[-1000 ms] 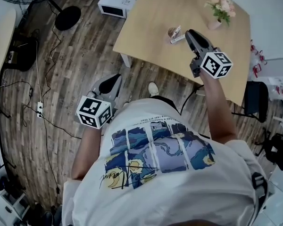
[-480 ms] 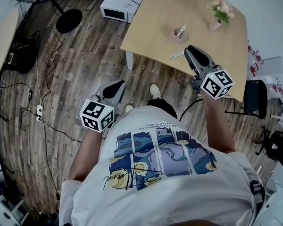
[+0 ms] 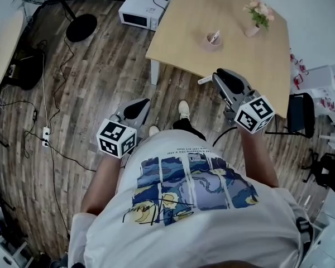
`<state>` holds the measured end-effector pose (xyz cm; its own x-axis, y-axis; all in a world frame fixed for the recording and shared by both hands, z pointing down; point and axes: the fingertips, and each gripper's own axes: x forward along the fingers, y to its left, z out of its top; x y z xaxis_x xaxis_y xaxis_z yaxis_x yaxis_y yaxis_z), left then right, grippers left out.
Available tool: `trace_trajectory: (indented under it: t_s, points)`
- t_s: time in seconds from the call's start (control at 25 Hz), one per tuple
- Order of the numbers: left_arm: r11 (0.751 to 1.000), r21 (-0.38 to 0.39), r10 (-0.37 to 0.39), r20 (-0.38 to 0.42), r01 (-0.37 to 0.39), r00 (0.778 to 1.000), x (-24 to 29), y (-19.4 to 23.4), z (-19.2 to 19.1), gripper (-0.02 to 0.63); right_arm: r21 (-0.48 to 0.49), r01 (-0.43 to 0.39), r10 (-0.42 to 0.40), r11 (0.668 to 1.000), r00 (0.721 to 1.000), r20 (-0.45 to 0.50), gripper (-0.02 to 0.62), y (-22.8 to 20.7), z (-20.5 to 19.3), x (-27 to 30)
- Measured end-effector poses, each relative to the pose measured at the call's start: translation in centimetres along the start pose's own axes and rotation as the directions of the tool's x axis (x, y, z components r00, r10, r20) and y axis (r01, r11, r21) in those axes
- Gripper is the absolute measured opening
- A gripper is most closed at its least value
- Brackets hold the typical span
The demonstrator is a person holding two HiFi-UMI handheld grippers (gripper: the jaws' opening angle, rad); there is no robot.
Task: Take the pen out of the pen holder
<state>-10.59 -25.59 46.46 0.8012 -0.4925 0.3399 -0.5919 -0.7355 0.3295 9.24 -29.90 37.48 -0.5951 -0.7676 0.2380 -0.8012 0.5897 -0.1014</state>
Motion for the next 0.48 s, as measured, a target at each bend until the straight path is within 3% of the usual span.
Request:
trace_trajectory:
  t_s: [0.48]
  points:
    - [1.0, -0.007, -0.008, -0.004, 0.008, 1.0, -0.7, -0.2, -1.1, 0.009, -0.018, -0.016, 0.016, 1.0, 1.0, -0.006, 0.067, 2.3, -0.3, -0.7]
